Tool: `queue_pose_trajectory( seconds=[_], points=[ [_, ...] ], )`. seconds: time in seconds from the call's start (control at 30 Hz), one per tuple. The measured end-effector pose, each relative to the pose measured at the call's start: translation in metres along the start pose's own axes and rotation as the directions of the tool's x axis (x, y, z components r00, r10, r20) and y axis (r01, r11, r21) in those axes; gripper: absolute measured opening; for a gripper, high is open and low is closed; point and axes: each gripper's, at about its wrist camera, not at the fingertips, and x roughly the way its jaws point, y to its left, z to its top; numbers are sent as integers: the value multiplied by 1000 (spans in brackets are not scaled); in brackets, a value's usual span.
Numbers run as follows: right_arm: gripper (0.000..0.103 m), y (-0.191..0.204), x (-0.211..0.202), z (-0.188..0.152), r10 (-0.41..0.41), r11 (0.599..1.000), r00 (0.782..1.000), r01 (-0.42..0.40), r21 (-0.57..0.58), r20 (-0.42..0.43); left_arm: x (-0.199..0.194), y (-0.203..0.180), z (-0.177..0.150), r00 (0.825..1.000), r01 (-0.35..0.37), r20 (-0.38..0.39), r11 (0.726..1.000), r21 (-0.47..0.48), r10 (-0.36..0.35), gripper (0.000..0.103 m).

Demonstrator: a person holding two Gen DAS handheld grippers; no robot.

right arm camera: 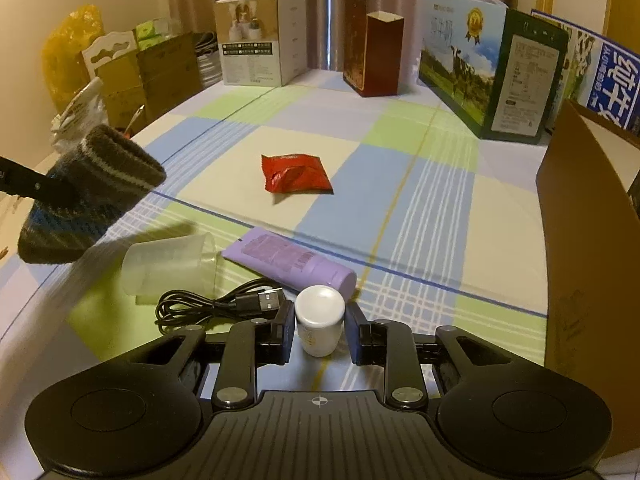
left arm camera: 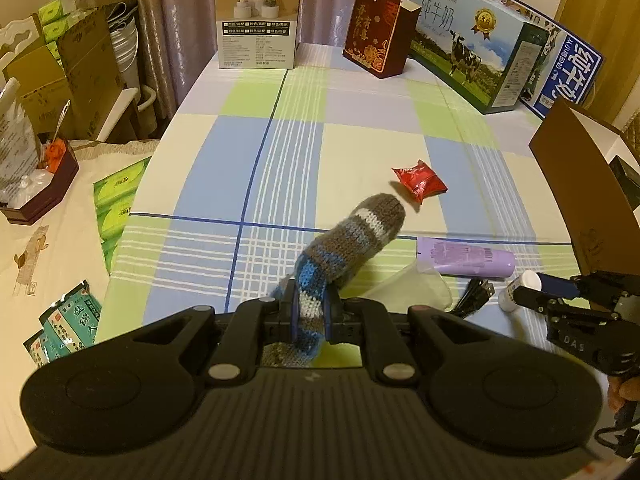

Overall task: Organize objects
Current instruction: 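Grasp the knitted sock with the left tool while the right tool grasps the white bottle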

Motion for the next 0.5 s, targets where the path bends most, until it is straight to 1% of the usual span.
queue_pose_trajectory(
  seconds=[0.27, 0.5],
  points=[
    [24, -10, -47, 9, 25, 998, 997, -30, 62, 79, -7, -18, 7, 999, 35, 18, 999, 29, -35, 9],
    [24, -35, -98, 13, 2, 992, 989, -20, 122, 147, -21, -52, 16, 993, 98, 50, 991, 91, -103, 9]
  ],
)
